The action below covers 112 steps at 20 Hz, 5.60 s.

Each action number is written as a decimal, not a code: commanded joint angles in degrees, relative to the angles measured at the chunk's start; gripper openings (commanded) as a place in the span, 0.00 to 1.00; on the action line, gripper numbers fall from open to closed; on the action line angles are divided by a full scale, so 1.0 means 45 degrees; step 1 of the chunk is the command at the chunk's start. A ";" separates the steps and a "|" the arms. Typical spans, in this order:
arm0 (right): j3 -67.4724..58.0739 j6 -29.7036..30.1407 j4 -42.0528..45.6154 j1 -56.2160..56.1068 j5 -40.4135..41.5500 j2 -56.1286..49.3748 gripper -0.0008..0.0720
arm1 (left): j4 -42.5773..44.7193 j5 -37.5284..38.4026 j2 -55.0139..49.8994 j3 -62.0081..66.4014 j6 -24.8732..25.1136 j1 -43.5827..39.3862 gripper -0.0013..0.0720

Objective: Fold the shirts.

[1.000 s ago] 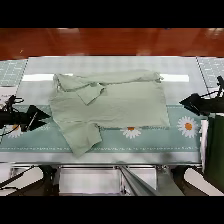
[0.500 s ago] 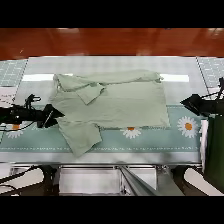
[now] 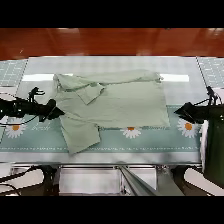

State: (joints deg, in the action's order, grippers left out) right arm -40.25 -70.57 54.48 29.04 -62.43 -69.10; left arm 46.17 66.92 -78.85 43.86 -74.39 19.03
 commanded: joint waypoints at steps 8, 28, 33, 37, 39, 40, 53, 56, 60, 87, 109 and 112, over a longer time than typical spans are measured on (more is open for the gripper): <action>0.0189 -0.0301 -0.0155 -0.0155 -0.1545 -0.1729 0.57 | -0.0029 0.0233 0.0019 0.0257 0.0039 -0.0029 0.05; -1.2390 -0.0525 -0.1001 -0.2866 -0.1836 0.0991 0.05 | -0.1933 -0.1287 0.5314 0.7616 -0.0228 -0.0151 0.05; -1.5407 -0.1161 -0.0423 -0.2866 -0.2715 0.3084 0.05 | -0.1073 -0.1229 0.7791 1.0511 -0.0641 0.0340 0.05; -1.5426 -0.1753 0.1229 -0.2866 -0.3060 0.5683 0.05 | 0.1171 -0.1205 1.0817 1.0511 -0.0889 0.1433 0.05; -1.5426 -0.2001 0.2103 -0.2871 -0.3706 0.6635 0.05 | 0.3725 -0.1200 1.2386 1.0506 -0.1919 0.1632 0.05; -1.5407 -0.2278 0.2691 -0.2871 -0.4124 0.7077 0.05 | 0.4716 -0.1205 1.3012 1.0467 -0.2531 0.1632 0.05; -0.8252 -0.2846 0.2191 -0.2871 -0.2535 0.7917 0.05 | 0.4877 -0.0913 1.1443 0.5610 -0.3157 -0.0165 0.05; -0.6266 -0.1953 0.1880 -0.2871 -0.1205 0.5819 0.05 | 0.3041 -0.2458 0.8777 0.4167 -0.2006 -0.0374 0.05; -0.6042 -0.0641 0.0471 -0.2924 0.0821 0.1656 0.05 | 0.2132 -0.4935 0.4133 0.4119 -0.1239 -0.1360 0.05; -0.9568 -0.0738 0.0083 -0.2934 -0.1311 -0.6664 0.05 | 0.2118 -0.0578 -0.4167 0.7543 -0.0899 -0.1477 0.05; -0.6110 -0.1345 0.0364 0.0253 -0.3351 -0.1739 0.58 | 0.3424 0.2079 0.1044 0.4833 -0.1671 0.1117 0.71; -0.1132 -0.1093 0.0243 0.1311 -0.1132 0.0865 0.58 | 0.3055 0.1656 0.3453 0.0452 -0.1700 0.2919 0.71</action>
State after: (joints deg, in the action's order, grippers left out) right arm -61.76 -77.10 55.51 30.63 -75.72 -75.37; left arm 60.64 76.38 -72.90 60.07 -81.91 26.17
